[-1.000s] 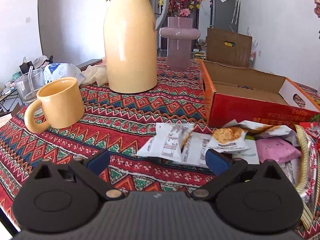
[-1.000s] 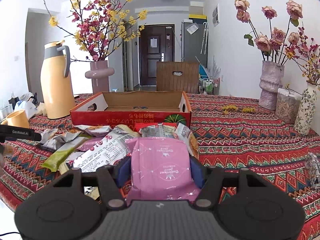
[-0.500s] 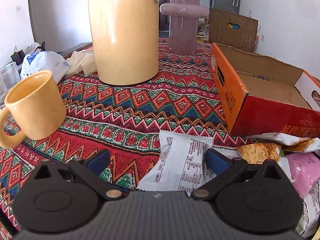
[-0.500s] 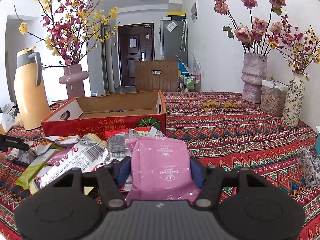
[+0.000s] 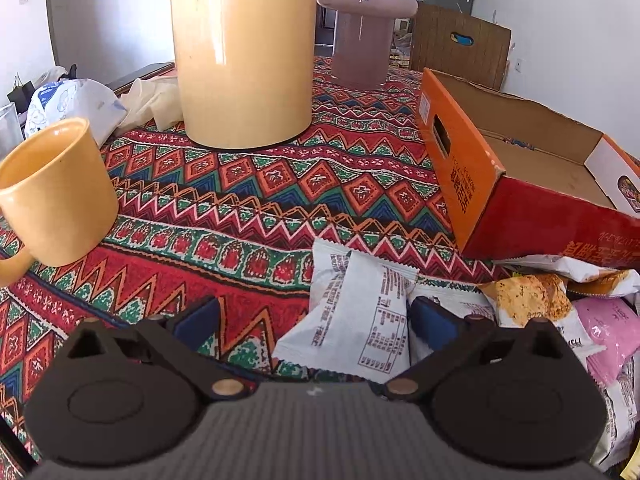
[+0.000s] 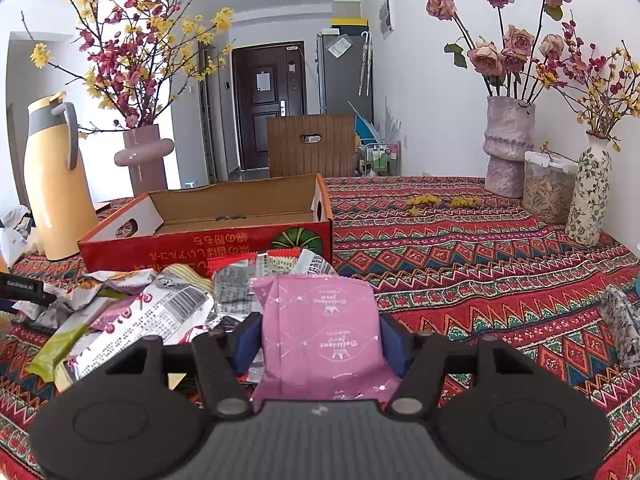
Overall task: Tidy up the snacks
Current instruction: 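Grasp the white wrapped biscuit packet with the left gripper while the right gripper holds the pink packet, then carry both packets into the cardboard box and open both grippers, then move both grippers back over the snack pile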
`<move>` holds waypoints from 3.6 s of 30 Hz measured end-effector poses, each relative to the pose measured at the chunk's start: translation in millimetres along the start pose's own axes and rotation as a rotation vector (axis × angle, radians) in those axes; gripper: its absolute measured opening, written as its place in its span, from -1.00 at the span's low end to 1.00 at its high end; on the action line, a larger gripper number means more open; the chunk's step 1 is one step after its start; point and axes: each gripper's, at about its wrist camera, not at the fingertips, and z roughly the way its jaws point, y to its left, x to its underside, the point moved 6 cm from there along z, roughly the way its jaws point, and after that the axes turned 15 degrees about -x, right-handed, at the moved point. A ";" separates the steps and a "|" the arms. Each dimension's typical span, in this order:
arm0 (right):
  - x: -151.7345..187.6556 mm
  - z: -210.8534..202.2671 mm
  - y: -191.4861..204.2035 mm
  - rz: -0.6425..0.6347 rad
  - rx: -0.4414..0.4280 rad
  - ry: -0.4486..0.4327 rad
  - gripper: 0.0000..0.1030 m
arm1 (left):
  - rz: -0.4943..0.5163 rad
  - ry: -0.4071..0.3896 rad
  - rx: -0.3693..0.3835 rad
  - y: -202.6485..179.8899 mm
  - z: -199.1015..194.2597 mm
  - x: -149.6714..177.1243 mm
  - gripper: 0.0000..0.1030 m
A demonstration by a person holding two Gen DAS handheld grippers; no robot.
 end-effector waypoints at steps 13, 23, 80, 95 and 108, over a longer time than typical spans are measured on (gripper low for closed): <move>-0.2 -0.1 0.2 -0.002 -0.001 -0.001 0.19 | 0.028 -0.119 0.015 -9.0 -21.3 -0.9 -0.06; -13.7 2.6 3.4 -0.019 -0.018 -0.026 0.19 | 0.025 -0.219 0.057 -19.8 -59.9 -10.9 -0.07; -117.2 151.7 -2.8 -0.030 -0.111 -0.075 1.00 | -0.055 -0.372 0.126 -144.7 -72.3 -72.8 1.00; -122.6 131.0 1.0 -0.039 -0.124 -0.120 1.00 | -0.053 -0.400 0.133 -137.3 -97.7 -70.3 1.00; -99.2 63.6 20.3 -0.064 -0.149 -0.154 1.00 | -0.031 -0.368 0.196 -110.1 -136.6 -25.2 1.00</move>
